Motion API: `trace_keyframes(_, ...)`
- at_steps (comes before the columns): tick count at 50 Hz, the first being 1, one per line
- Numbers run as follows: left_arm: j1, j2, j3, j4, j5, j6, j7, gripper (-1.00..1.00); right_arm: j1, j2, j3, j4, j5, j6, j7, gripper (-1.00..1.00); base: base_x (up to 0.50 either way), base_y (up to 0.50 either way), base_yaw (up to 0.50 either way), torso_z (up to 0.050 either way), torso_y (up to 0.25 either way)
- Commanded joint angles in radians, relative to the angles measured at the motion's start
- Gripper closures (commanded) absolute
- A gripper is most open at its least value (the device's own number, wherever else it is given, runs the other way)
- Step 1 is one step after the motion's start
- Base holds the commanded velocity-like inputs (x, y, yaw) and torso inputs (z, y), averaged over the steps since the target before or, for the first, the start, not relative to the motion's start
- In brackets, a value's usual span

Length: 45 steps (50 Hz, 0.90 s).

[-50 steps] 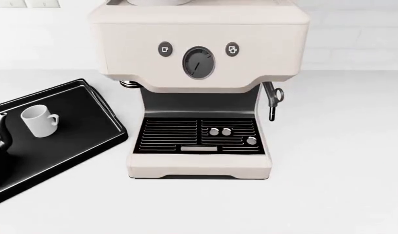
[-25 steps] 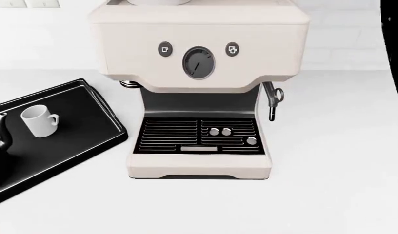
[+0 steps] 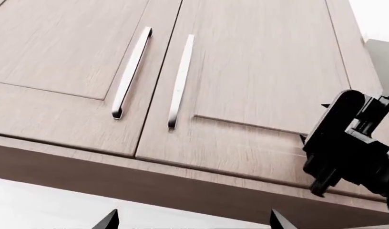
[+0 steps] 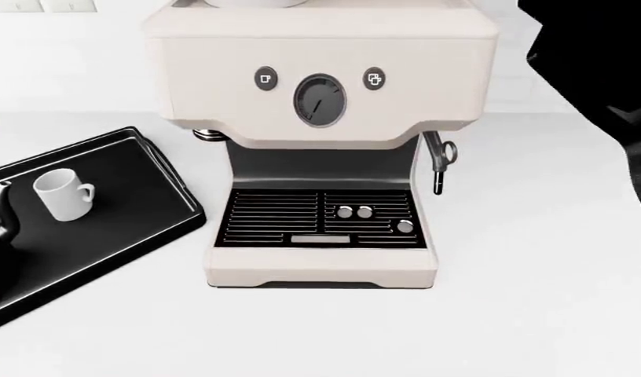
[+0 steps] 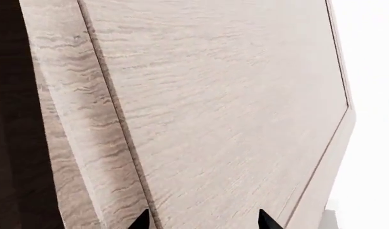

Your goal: Pick the kettle from the counter and place it on the tray. Then pick the mug from the cabinet and place it on the tray. Then close the cabinet doors.

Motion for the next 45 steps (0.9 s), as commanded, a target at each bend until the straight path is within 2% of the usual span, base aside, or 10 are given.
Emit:
trace_keyframes(1,0.016,0.000,0.004,-0.009,0.014,0.014,-0.002,-1.00,-0.062,0.000,-0.162,0.272,0.215,-0.035,-0.088,-1.00,0.00,0.00,0.00,0.000,0.000)
trace_keyframes(6,0.022,0.000,0.005,-0.014,0.020,0.022,-0.005,-1.00,-0.002,0.000,-0.097,0.283,0.363,-0.089,-0.024,-1.00,0.01,0.00,0.00,0.002,0.000)
trace_keyframes(9,0.028,0.000,0.008,-0.019,0.026,0.031,-0.005,-1.00,0.059,0.002,-0.012,0.294,0.470,-0.148,-0.009,-1.00,0.02,0.00,0.01,0.003,0.000)
trace_keyframes(12,0.034,0.000,0.010,-0.020,0.031,0.035,-0.005,-1.00,0.105,0.039,0.078,0.229,0.539,-0.132,0.002,-1.00,0.02,0.01,0.01,0.008,0.000)
trace_keyframes(15,0.035,0.000,0.009,-0.019,0.032,0.034,-0.005,-1.00,0.141,0.091,0.157,0.114,0.593,-0.074,0.026,-1.00,0.01,0.01,0.01,0.007,0.000)
trace_keyframes(21,0.027,0.000,-0.005,-0.010,0.019,0.018,-0.007,-1.00,0.145,0.214,0.308,-0.199,0.585,0.086,0.054,-1.00,0.00,0.00,0.00,0.000,0.000)
trace_keyframes(26,0.031,0.000,-0.006,-0.009,0.020,0.016,-0.002,-1.00,0.144,0.301,0.354,-0.437,0.546,0.185,0.061,-1.00,0.00,0.00,0.00,0.000,0.000)
trace_keyframes(31,0.019,0.000,-0.023,-0.005,0.000,-0.006,0.002,-1.00,0.136,0.376,0.448,-0.681,0.584,0.320,0.105,-1.00,0.00,0.00,0.00,0.000,0.000)
trace_keyframes(39,0.005,0.000,-0.045,0.007,-0.028,-0.035,0.011,-1.00,0.072,0.444,0.628,-0.939,0.735,0.490,0.215,-1.00,0.00,0.00,0.00,0.000,0.000)
trace_keyframes(45,-0.002,0.000,-0.059,0.014,-0.045,-0.051,0.017,-1.00,0.002,0.472,0.748,-1.055,0.850,0.581,0.302,-1.00,0.00,0.00,0.00,0.000,0.000)
